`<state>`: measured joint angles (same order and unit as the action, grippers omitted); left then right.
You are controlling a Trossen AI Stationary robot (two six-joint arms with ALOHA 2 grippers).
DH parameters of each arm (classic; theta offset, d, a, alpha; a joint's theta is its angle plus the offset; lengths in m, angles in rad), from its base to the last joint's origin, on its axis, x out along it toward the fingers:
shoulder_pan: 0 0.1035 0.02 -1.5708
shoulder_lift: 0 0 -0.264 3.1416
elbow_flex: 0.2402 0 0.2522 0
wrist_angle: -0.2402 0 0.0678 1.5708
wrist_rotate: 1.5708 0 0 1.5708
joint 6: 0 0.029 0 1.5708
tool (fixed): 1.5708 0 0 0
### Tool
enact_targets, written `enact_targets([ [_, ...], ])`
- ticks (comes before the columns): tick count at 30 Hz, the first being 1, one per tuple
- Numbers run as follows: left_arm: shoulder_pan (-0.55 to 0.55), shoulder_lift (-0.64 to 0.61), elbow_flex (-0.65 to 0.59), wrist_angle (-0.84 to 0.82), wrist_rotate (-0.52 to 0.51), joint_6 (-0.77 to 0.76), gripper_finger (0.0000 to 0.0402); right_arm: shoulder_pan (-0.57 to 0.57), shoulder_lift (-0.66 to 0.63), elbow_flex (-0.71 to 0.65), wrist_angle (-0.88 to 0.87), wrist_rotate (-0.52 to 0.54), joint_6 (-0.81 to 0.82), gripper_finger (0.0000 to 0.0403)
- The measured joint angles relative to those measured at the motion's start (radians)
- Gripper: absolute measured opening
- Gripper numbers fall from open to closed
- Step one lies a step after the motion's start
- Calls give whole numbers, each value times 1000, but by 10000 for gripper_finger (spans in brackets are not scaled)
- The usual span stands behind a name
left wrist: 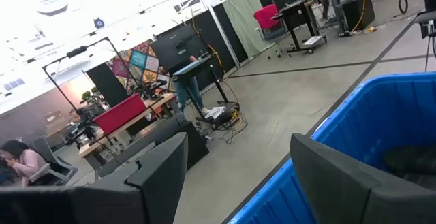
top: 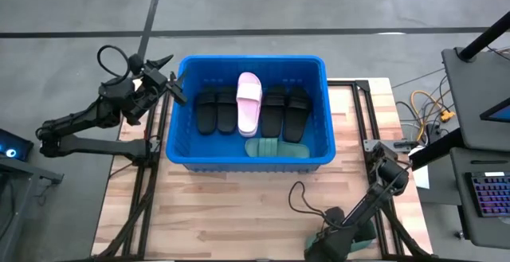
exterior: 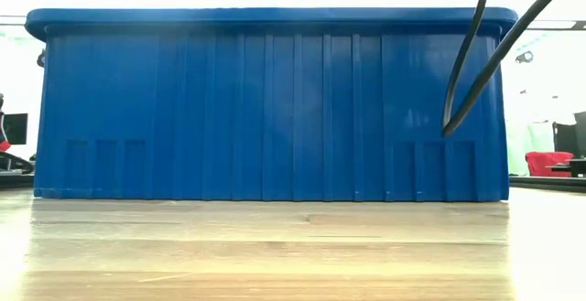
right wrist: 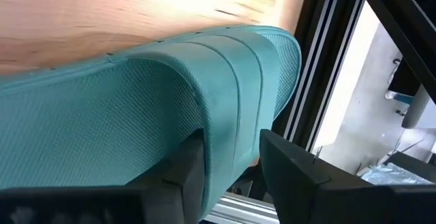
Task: Pick and place slides into bin
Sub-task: Put the green slide into the blue bin
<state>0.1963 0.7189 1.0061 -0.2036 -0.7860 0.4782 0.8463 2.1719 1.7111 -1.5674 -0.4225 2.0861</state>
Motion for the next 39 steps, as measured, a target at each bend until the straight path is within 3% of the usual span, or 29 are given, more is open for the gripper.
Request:
enact_targets([
  [4, 0, 0, 0, 0, 0, 0, 244, 0, 0, 0, 1, 0, 0, 104],
  [10, 0, 0, 0, 0, 0, 1, 244, 0, 0, -3, 5, 4, -3, 21],
  [23, 0, 0, 0, 0, 0, 1, 244, 0, -4, 83, 11, 27, 25, 10],
  [29, 0, 0, 0, 1, 0, 1, 244, -2, -6, 216, -4, 253, 76, 9],
  [36, 0, 6, 1, 3, 0, 1, 244, -33, -14, 334, -4, 455, 34, 9],
  [39, 0, 6, 1, 4, 0, 1, 244, -50, -14, 403, -4, 594, -15, 9],
])
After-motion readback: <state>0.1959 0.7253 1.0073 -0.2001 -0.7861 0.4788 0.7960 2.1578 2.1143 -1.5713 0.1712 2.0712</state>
